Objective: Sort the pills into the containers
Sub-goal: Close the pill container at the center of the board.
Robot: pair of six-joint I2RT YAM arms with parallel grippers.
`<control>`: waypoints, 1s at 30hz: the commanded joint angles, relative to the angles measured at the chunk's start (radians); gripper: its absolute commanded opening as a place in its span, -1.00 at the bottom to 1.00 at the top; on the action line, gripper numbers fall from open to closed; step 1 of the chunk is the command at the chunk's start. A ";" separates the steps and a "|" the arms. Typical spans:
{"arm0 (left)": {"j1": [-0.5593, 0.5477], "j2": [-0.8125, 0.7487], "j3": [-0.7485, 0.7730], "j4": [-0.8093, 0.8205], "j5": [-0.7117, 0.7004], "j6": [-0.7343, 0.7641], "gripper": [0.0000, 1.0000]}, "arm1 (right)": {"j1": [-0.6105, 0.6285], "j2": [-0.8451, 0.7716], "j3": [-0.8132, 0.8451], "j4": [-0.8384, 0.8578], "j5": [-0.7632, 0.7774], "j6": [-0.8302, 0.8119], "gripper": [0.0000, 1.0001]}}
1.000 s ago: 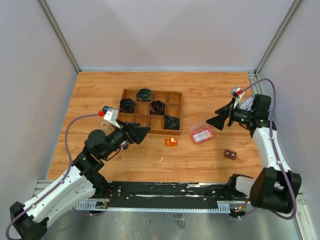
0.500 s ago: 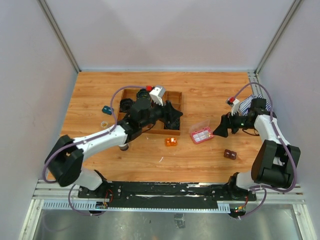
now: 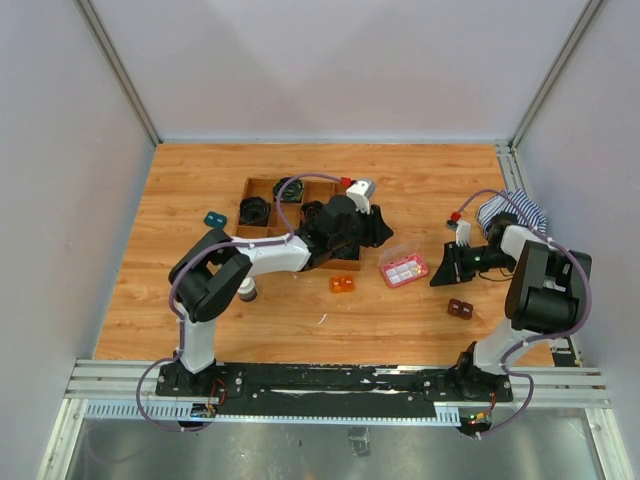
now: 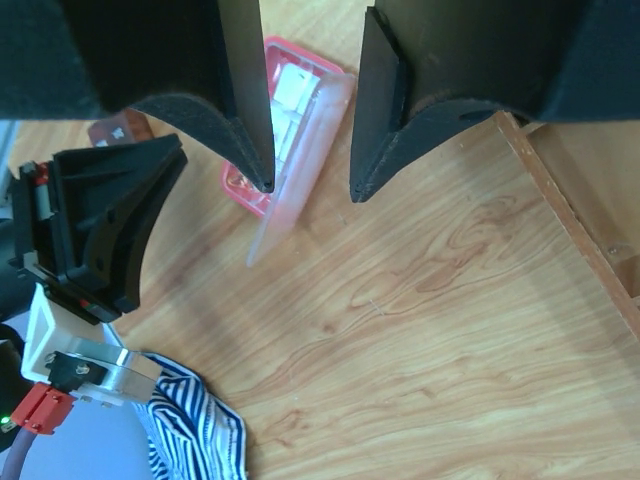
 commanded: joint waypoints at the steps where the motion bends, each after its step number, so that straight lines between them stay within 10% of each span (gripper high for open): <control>1: -0.004 0.040 0.074 0.023 -0.072 0.046 -0.18 | -0.015 0.055 0.061 -0.053 -0.030 0.025 -0.68; 30: -0.020 0.161 0.161 -0.099 0.028 -0.023 -0.39 | 0.026 0.237 0.123 -0.058 -0.077 0.104 -0.86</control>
